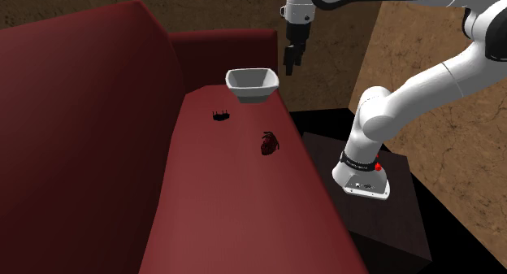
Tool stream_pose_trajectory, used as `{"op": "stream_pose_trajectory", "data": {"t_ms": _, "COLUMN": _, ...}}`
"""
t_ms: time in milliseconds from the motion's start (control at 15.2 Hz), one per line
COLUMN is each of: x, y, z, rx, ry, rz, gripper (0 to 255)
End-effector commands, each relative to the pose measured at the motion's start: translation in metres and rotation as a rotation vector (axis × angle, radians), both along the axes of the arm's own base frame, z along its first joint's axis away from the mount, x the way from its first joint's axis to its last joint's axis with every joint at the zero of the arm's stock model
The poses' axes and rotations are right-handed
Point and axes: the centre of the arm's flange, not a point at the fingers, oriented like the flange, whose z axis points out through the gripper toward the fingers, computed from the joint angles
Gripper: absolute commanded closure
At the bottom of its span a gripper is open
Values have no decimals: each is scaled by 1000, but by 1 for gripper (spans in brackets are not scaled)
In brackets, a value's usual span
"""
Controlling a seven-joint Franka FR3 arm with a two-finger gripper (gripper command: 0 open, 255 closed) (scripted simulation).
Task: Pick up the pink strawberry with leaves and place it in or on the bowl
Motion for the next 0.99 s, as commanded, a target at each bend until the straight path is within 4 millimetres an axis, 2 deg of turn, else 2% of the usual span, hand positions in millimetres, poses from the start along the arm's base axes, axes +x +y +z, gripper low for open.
{"op": "stream_pose_trajectory", "data": {"t_ms": 0, "x": 0, "y": 0, "z": 0, "rx": 0, "ry": 0, "rz": 0, "gripper": 0}}
{"op": "stream_pose_trajectory", "data": {"t_ms": 924, "x": 1, "y": 123, "z": -95, "rx": 233, "ry": -6, "rz": -150, "gripper": 0}}
